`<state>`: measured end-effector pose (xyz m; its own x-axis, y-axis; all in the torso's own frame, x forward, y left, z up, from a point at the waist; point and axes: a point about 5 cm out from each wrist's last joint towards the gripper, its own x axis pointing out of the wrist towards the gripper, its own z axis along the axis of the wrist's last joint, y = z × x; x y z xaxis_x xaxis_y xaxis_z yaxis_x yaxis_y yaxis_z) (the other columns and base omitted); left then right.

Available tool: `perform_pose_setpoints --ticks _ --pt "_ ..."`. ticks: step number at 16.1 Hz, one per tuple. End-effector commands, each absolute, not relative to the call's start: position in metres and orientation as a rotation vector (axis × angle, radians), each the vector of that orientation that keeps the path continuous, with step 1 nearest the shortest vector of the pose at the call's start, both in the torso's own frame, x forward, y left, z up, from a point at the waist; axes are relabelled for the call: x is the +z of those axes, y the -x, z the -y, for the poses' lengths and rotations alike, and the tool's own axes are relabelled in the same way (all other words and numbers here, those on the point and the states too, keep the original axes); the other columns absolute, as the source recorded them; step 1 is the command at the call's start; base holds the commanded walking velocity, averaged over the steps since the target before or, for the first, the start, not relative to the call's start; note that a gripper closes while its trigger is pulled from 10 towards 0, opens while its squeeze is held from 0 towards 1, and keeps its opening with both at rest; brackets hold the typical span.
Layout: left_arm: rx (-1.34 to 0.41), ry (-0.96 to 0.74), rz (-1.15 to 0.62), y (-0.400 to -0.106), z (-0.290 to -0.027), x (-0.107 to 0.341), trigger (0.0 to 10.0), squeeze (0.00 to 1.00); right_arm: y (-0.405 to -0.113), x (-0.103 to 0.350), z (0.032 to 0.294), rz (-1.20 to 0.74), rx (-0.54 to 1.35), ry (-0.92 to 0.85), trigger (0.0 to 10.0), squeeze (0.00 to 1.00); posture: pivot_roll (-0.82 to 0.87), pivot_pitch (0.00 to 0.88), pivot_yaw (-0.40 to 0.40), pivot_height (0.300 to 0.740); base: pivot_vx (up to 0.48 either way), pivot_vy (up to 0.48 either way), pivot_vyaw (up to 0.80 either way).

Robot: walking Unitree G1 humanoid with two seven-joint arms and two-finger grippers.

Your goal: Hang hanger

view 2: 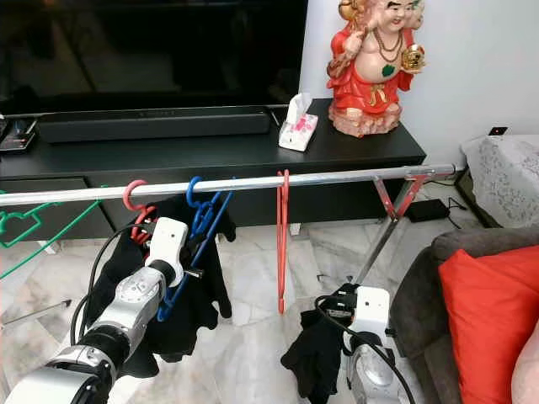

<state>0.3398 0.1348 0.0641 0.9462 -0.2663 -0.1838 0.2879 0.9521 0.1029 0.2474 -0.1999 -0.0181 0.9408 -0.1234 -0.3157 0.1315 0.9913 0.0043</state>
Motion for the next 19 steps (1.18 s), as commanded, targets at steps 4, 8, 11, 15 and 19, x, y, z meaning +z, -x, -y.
perform_pose_setpoints --ticks 4,8,11,15,19 --pt "-0.267 -0.127 -0.106 -0.342 -0.135 0.073 0.0 0.00 -0.252 -0.015 0.199 -0.307 -0.124 -0.025 10.0 0.00 -0.09 0.000 -0.026 0.740 0.000 0.000 0.00" --pt "-0.240 -0.123 -0.043 -0.338 -0.141 0.078 1.3 0.00 -0.252 -0.015 0.199 -0.309 -0.124 -0.024 10.0 0.00 -0.08 0.000 -0.026 0.740 0.000 0.000 0.00" --pt "-0.250 -0.127 -0.041 -0.323 -0.147 0.068 10.0 0.00 -0.251 -0.016 0.199 -0.313 -0.123 -0.023 10.0 0.00 -0.08 0.000 -0.022 0.740 0.000 0.000 0.00" --pt "-0.301 -0.232 -0.113 -0.292 -0.162 0.041 10.0 0.00 -0.252 -0.015 0.200 -0.313 -0.126 -0.020 10.0 0.00 -0.08 0.000 -0.020 0.740 0.000 0.000 0.00" --pt "-0.325 -0.295 -0.137 -0.282 -0.168 0.033 10.0 0.00 -0.253 -0.015 0.201 -0.310 -0.127 -0.020 10.0 0.00 -0.08 0.000 -0.019 0.740 0.000 0.000 0.00"
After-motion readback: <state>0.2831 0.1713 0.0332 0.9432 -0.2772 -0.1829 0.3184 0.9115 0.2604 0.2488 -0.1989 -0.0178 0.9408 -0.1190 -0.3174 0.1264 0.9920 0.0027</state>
